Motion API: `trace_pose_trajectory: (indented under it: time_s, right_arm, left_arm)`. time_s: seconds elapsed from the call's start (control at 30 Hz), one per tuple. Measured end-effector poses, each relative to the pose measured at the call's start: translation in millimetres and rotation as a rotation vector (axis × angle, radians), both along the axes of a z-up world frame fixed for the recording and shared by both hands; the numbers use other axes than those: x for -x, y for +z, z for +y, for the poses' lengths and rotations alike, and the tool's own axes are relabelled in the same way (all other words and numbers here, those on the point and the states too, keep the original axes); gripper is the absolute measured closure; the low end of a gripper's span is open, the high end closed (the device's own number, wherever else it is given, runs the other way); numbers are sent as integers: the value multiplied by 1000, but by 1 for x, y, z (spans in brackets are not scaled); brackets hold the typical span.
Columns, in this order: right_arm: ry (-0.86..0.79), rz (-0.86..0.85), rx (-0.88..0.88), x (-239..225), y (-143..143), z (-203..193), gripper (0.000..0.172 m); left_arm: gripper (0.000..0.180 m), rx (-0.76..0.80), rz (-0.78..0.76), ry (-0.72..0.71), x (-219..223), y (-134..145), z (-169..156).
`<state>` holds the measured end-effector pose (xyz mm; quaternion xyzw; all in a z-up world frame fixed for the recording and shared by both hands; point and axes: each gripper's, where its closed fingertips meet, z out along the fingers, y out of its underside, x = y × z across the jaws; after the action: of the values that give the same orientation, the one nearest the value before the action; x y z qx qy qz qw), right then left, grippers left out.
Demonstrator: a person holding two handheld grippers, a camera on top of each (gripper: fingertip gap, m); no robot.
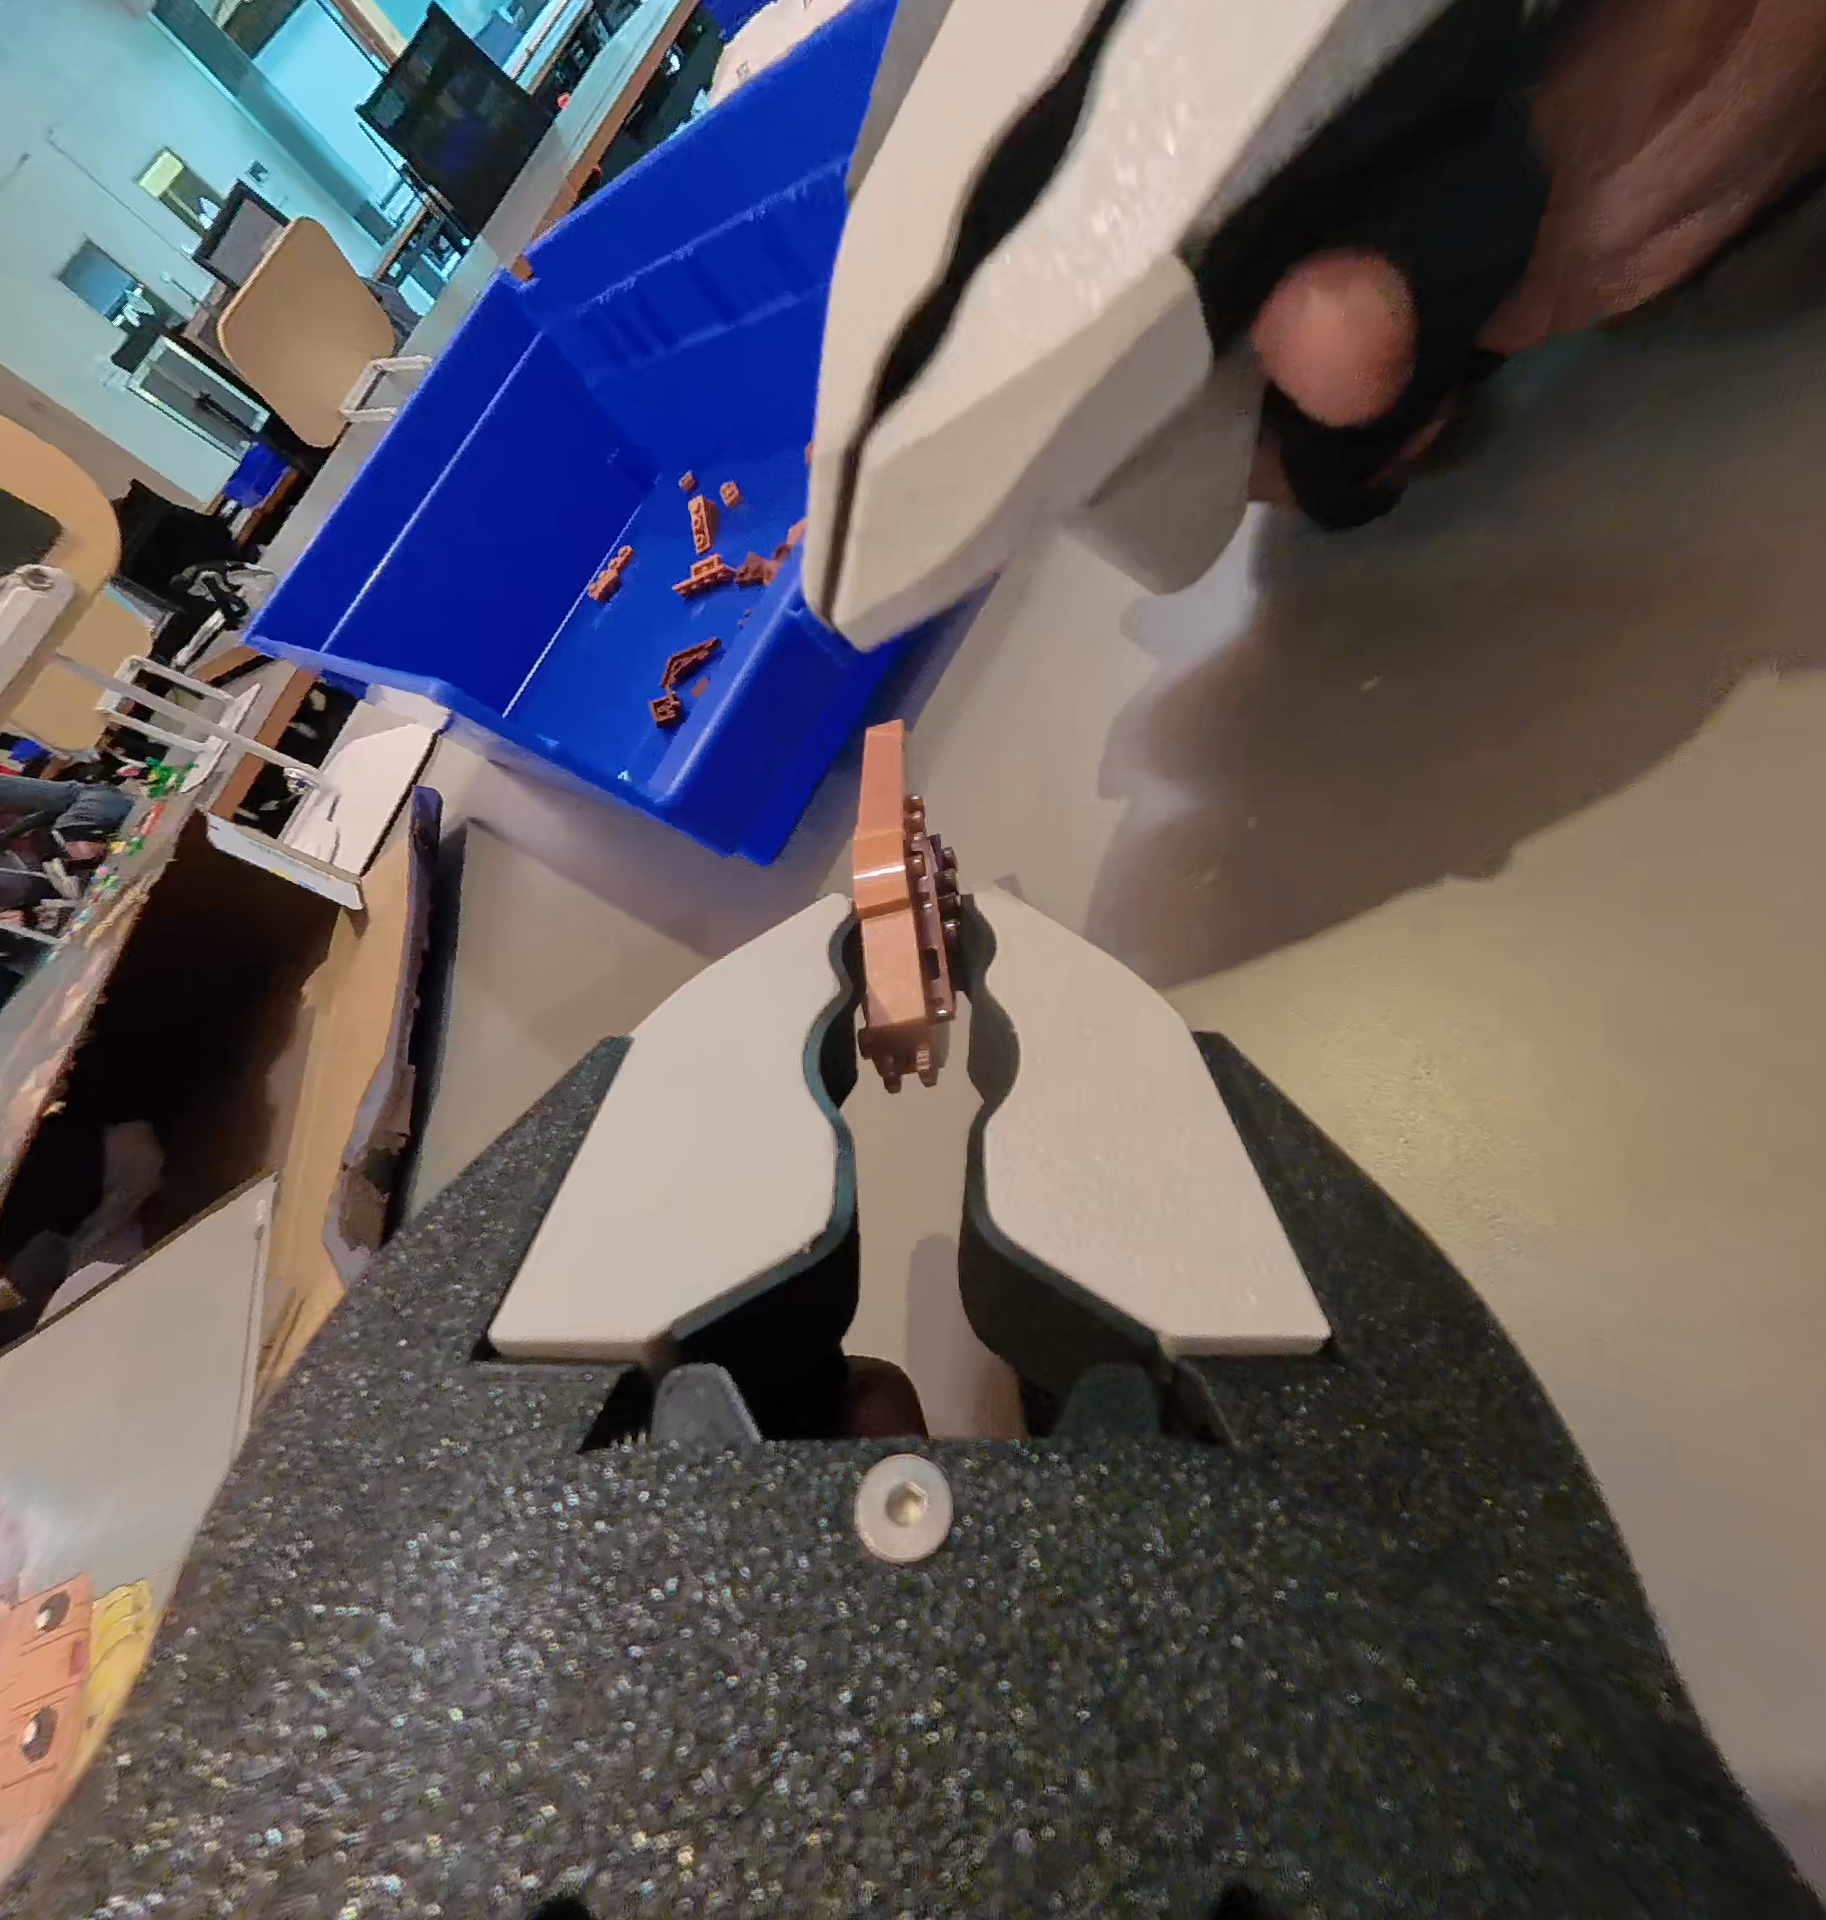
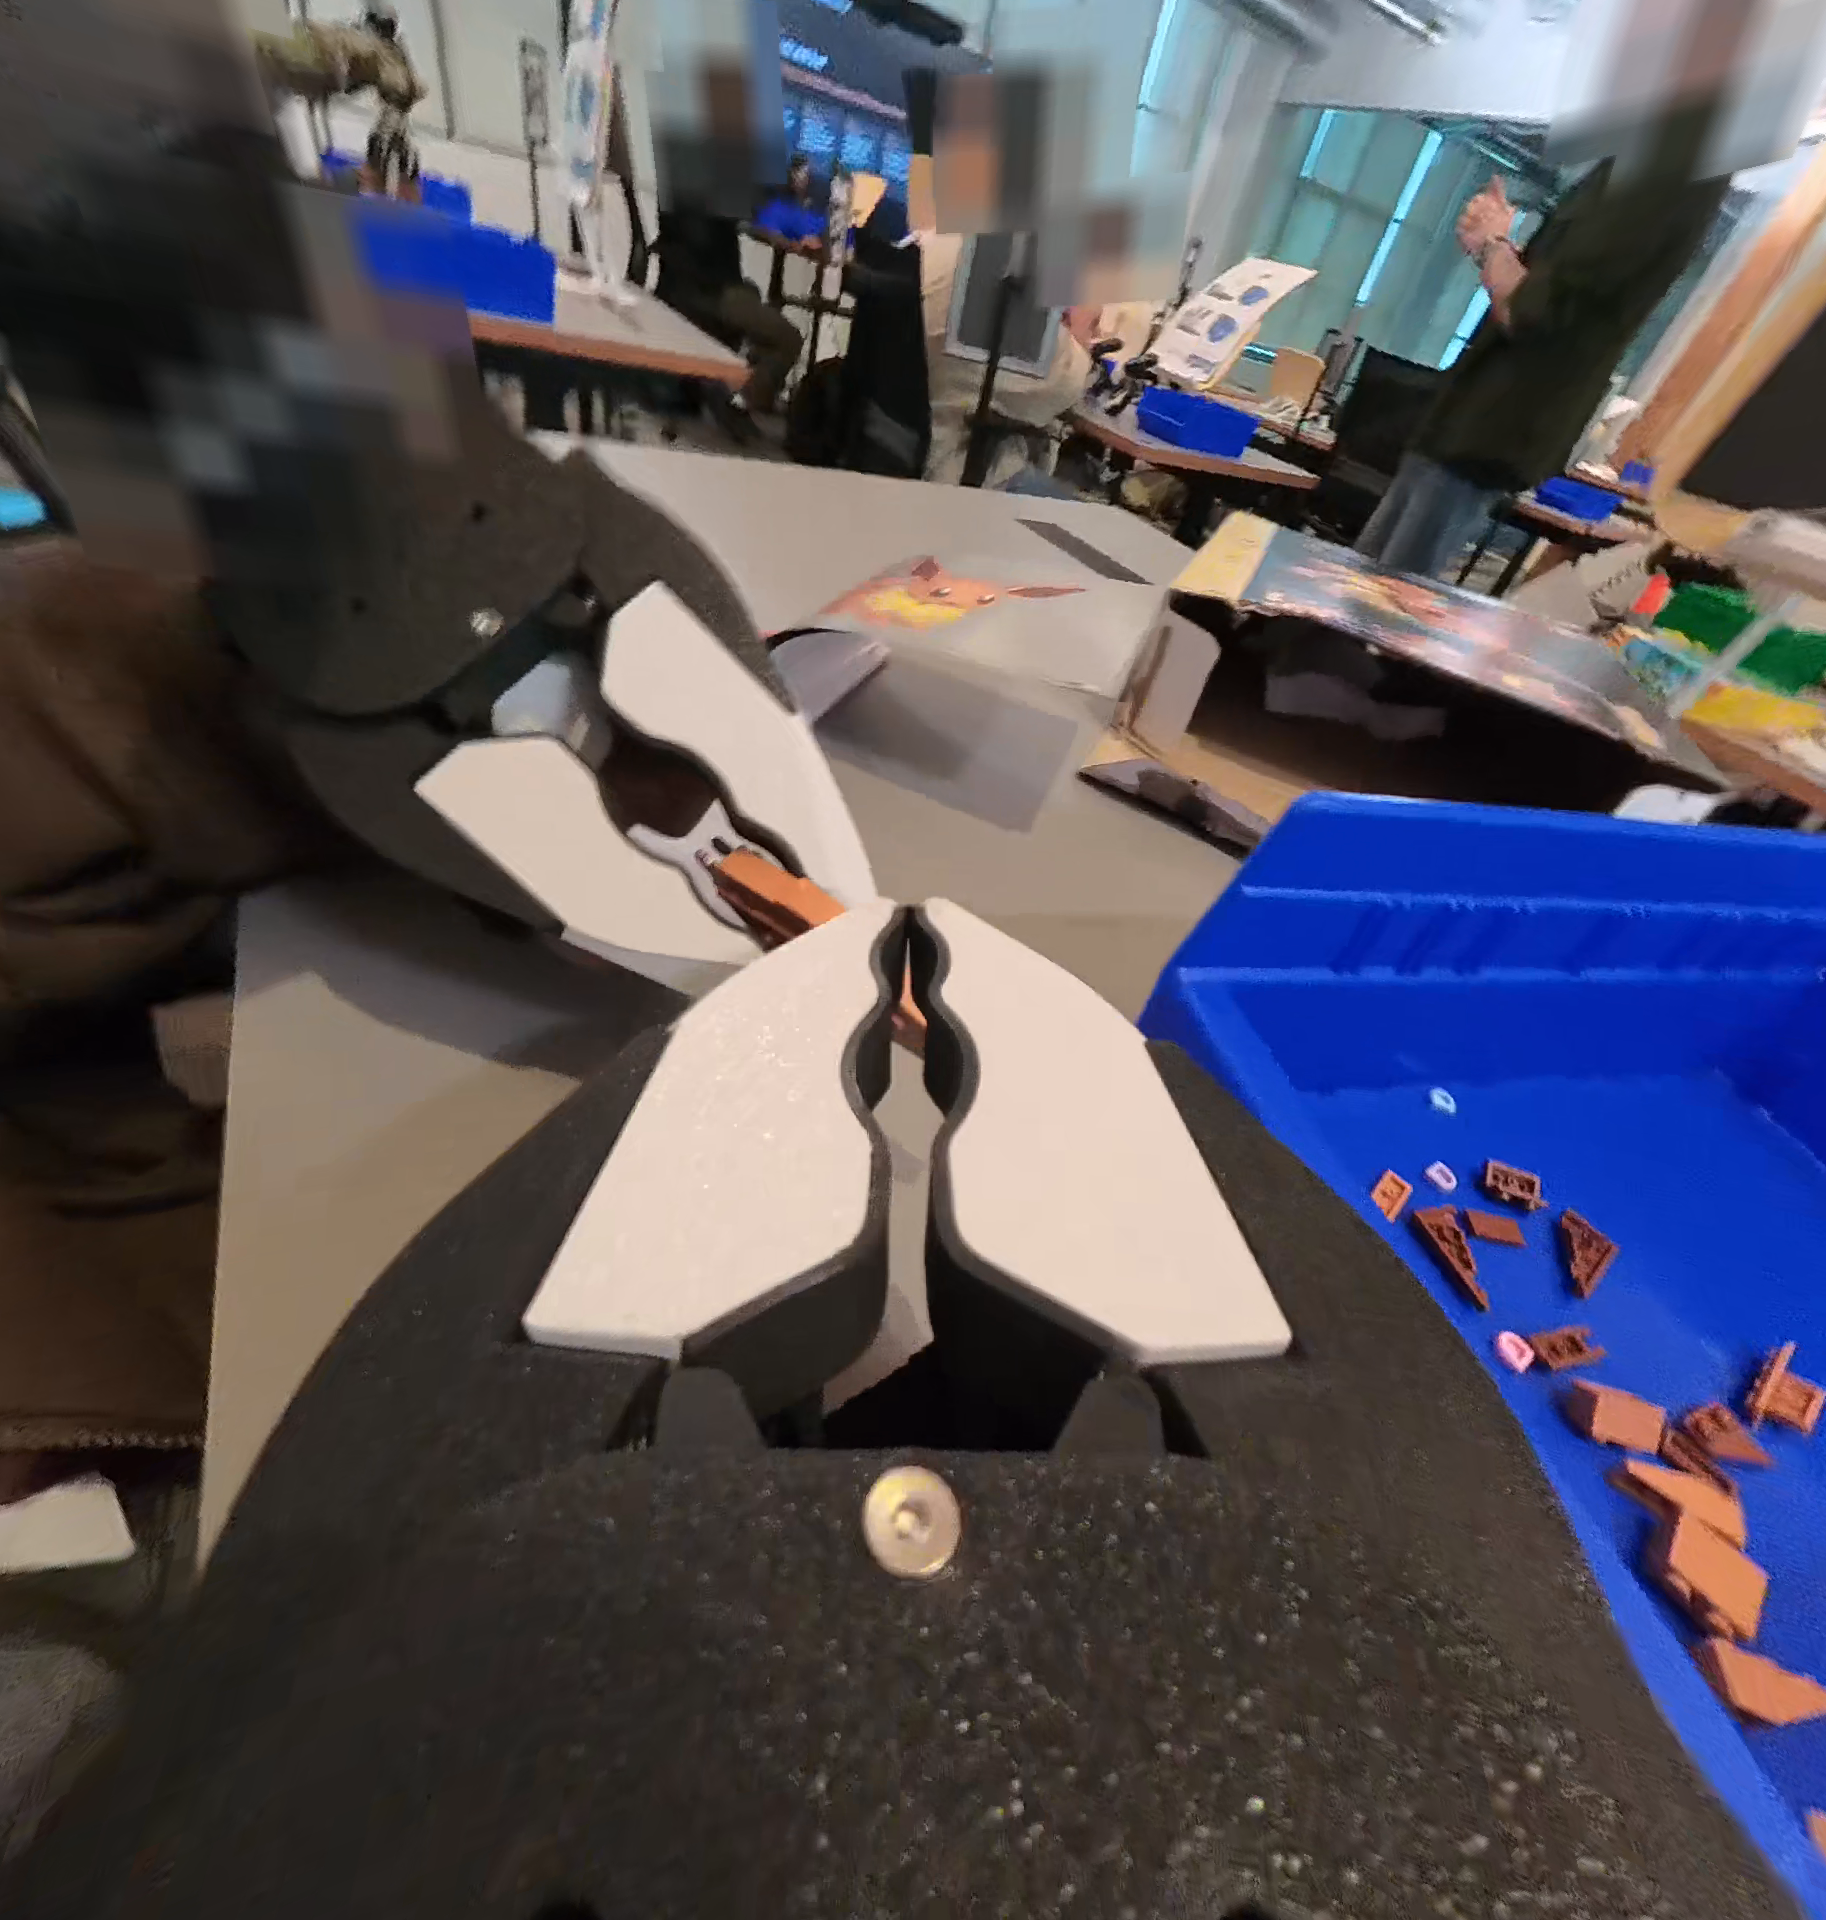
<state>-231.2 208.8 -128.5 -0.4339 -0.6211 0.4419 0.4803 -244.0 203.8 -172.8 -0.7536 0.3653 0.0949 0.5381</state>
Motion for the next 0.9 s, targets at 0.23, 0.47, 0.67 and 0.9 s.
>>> trace_pose_trajectory:
  time_s: [0.23,0.47,0.67,0.9]
  right_arm:
    - [109,-49,-285,4,-21,-30,160]
    - [135,-125,-357,3,-38,-31,161]
    - [114,-120,-352,2,-33,-27,163]
    - [89,-7,-132,0,-5,-22,163]
  left_arm:
    - [164,18,78,-75,-11,-9,-5]
    - [164,17,166,-129,-18,-15,-9]
    - [162,6,120,-116,-17,-11,-8]
    - [152,-72,-121,-97,-15,16,-6]
